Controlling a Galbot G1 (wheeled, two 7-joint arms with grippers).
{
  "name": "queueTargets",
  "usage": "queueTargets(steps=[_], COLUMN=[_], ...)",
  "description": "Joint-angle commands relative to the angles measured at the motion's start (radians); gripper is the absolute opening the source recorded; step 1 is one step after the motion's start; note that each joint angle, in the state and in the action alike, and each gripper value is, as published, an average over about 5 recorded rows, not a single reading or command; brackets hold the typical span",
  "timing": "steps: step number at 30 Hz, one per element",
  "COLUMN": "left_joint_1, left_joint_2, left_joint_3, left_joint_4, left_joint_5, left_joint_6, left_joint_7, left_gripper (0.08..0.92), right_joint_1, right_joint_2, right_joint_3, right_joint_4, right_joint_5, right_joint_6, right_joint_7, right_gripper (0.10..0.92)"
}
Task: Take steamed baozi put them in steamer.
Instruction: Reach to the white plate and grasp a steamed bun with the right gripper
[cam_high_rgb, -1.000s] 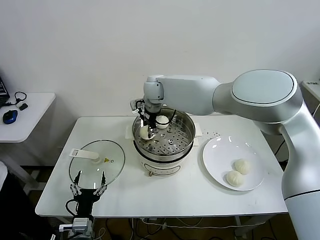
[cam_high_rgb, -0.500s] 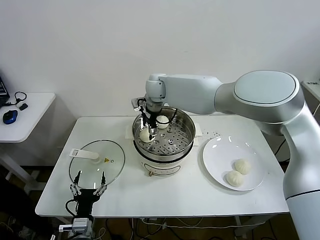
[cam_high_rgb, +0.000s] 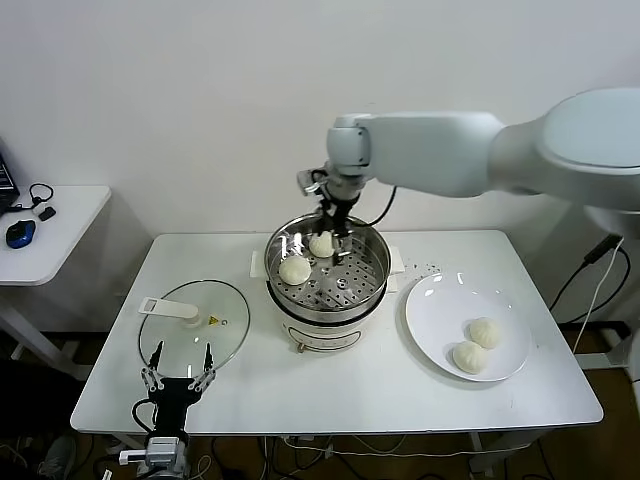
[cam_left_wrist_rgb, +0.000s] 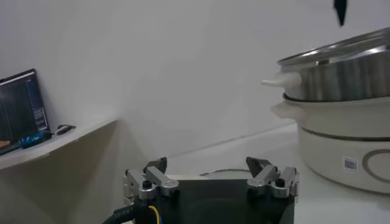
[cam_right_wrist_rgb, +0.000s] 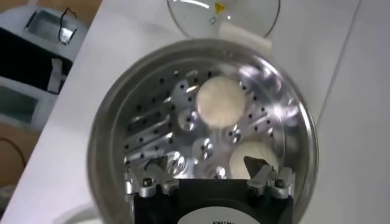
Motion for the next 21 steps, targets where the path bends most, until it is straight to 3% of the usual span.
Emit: queueTargets(steps=[1,21], left_joint_1=[0.003,0.009], left_joint_2=[0.004,-0.018], left_joint_3=[0.001,0.003], left_joint_4=[-0.001,0.007], left_joint_5=[0.001,0.028], left_joint_6=[-0.002,-0.008], left_joint_7=[-0.002,-0.009], left_gripper=[0.823,0.823], right_joint_1=[0.153,0.031], right_joint_2=[-0.217,-0.533], right_joint_3=[-0.109,-0.125], right_joint_4=[0.17,0.248], right_joint_5=[0.007,-0.251], right_joint_6=[0.016,0.085], right_joint_7=[-0.025,-0.038], right_gripper=[0.823,0.823])
